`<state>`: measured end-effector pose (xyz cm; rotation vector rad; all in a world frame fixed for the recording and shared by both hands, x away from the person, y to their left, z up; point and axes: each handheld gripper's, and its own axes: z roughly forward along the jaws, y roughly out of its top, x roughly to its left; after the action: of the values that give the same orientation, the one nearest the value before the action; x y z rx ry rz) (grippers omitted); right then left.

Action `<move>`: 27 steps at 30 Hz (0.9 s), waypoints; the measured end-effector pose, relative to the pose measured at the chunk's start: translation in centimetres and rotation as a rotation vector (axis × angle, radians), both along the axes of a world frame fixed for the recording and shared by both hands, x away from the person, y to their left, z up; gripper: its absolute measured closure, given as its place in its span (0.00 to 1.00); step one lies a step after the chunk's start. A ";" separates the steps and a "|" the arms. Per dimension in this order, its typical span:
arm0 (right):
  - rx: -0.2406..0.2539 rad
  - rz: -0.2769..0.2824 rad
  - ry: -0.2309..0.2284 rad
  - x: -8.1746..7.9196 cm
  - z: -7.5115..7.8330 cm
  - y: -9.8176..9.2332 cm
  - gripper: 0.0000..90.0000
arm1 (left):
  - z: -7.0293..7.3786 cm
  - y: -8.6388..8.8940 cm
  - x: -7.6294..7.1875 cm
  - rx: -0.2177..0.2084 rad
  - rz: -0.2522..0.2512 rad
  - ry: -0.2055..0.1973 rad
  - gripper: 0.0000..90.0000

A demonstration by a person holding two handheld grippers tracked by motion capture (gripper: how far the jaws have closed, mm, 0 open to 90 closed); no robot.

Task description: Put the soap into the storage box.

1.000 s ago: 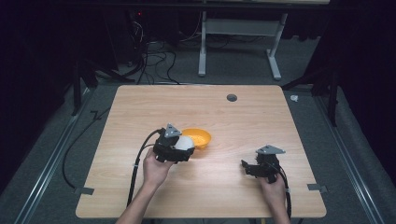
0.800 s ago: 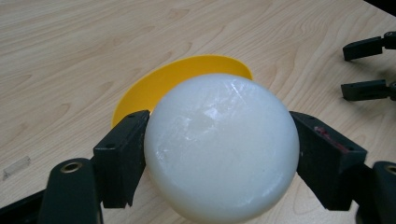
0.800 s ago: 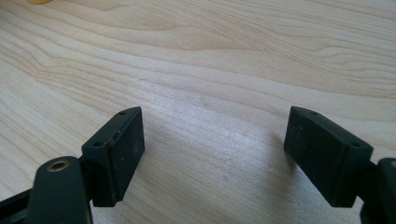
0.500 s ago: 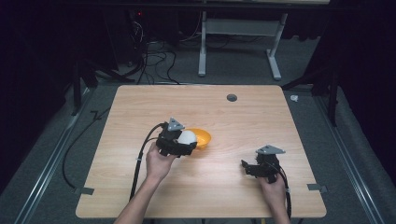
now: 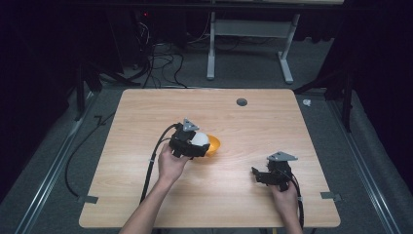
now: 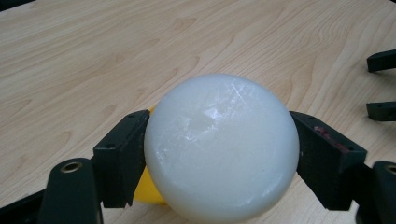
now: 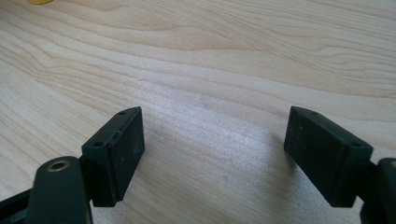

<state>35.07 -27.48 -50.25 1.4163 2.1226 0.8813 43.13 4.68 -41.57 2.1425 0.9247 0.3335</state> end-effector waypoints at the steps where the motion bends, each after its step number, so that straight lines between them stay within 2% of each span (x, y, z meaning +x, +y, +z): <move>1: 0.000 -0.001 0.001 0.0 0.0 0.0 0.23 | 0.0 0.0 0.0 0.000 0.000 0.000 0.27; 14: 0.000 0.000 0.001 0.0 0.0 0.0 0.23 | -1.1 -1.1 1.6 0.032 0.020 0.011 0.27; 27: 0.000 0.000 0.001 0.0 0.0 0.0 0.23 | -2.1 -1.6 2.2 0.076 0.036 0.022 0.27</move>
<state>35.06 -27.47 -50.25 1.4171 2.1230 0.8810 45.35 3.07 -43.62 2.2050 0.9775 0.3693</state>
